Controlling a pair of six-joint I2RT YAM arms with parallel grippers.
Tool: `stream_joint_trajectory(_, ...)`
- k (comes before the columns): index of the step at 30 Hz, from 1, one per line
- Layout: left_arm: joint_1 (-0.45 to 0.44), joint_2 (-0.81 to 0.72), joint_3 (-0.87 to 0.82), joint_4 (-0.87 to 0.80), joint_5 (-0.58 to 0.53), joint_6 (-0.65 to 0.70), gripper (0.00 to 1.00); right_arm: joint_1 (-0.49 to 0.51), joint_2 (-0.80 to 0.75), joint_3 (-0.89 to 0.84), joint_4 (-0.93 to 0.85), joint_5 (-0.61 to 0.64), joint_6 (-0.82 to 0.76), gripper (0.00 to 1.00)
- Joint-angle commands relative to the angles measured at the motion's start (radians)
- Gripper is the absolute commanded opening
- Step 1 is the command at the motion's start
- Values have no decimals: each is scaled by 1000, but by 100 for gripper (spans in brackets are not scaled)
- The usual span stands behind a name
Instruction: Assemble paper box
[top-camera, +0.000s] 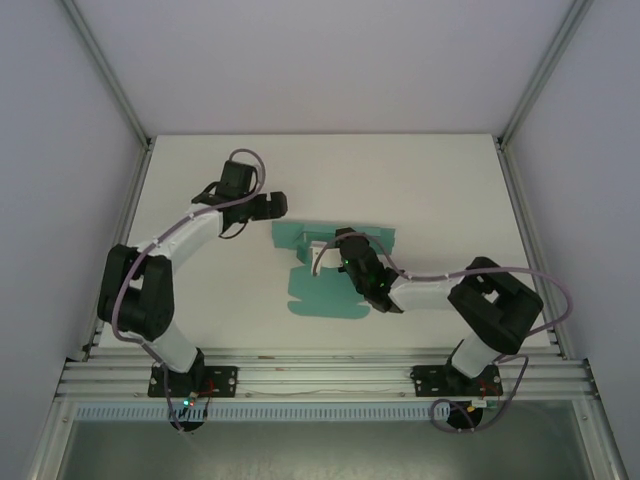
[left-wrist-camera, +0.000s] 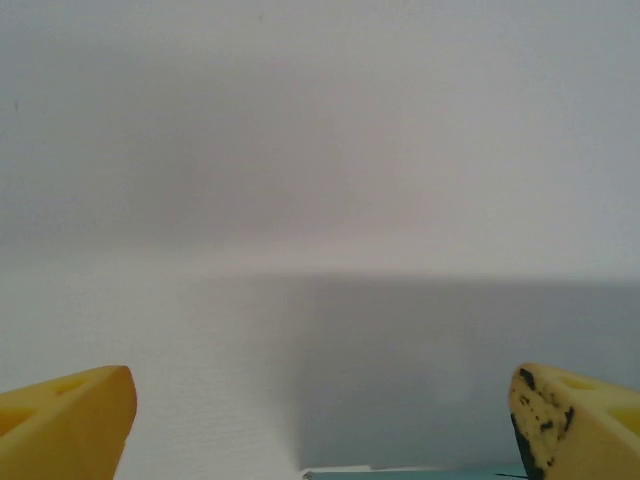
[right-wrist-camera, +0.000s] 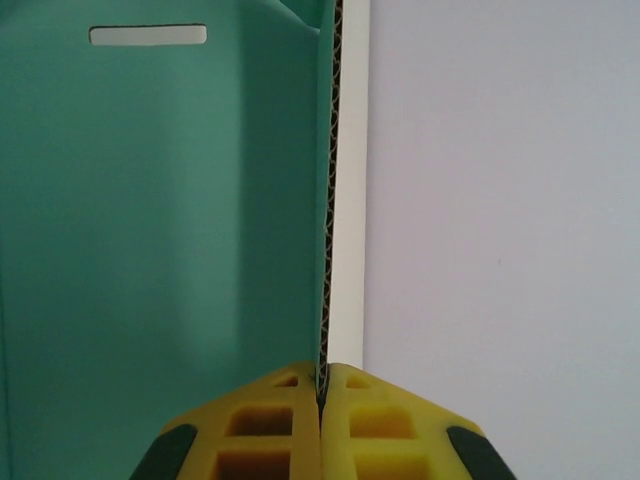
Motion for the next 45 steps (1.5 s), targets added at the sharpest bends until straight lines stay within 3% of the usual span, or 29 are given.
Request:
stream_joint_trajectory(1, 17, 64, 61, -124, -68, 43, 89, -7, -24, -5, 16, -6, 27, 0)
stream_joint_trajectory(6, 23, 7, -69, 48, 141, 103, 90, -11, -23, -2, -12, 15, 38, 0)
stream_joint_trajectory(8, 32, -19, -101, 91, 173, 113, 90, -12, -22, 5, -31, 23, 47, 0)
stream_joint_trajectory(15, 84, -36, -108, 109, 288, 177, 91, -12, -31, 18, -78, 23, 81, 0)
stream_joint_trajectory(20, 83, -23, -116, 103, 496, 328, 90, -12, -30, 22, -82, 21, 88, 0)
stream_joint_trajectory(23, 81, 4, -116, 84, 566, 403, 87, -12, -32, 29, -93, 17, 97, 0)
stream_joint_trajectory(31, 46, 108, -38, 8, 602, 454, 68, -12, -29, 46, -110, 9, 120, 0)
stream_joint_trajectory(33, 27, 120, -29, -12, 569, 471, 60, -12, -24, 51, -113, 13, 126, 0)
stream_joint_trajectory(36, 16, 124, -25, -10, 509, 447, 36, -12, -22, 51, -110, 12, 129, 0)
stream_joint_trajectory(40, -12, 93, -32, 1, 333, 372, 13, -11, -24, 51, -112, 25, 133, 0)
stream_joint_trajectory(45, -96, 40, -56, 18, 219, 304, 0, 0, -31, 51, -121, 36, 159, 0)
